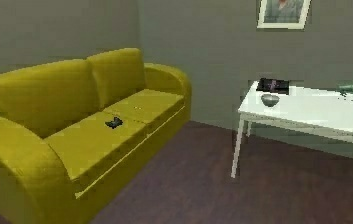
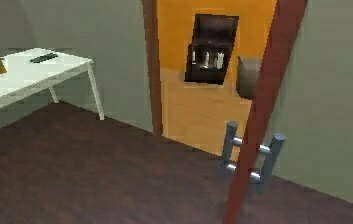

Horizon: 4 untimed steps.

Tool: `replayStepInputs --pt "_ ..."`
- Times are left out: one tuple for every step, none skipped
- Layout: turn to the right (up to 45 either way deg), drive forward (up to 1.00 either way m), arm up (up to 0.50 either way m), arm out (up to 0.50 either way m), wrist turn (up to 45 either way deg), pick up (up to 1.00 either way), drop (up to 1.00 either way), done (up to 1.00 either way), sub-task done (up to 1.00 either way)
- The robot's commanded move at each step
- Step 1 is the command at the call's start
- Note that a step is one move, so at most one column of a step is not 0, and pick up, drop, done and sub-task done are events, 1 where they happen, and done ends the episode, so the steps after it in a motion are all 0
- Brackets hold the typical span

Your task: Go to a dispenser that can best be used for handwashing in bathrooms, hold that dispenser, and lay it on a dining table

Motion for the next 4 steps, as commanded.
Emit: replayStepInputs --pt "45.0 0.0 0.0 0.0 0.0 0.0 0.0 0.0 0.0" --pt "9.0 0.0 0.0 0.0 0.0 0.0 0.0 0.0 0.0" --pt "3.0 0.0 0.0 0.0 0.0 0.0 0.0 0.0 0.0" --pt "0.0 0.85 0.0 0.0 0.0 0.0 0.0 0.0 0.0"
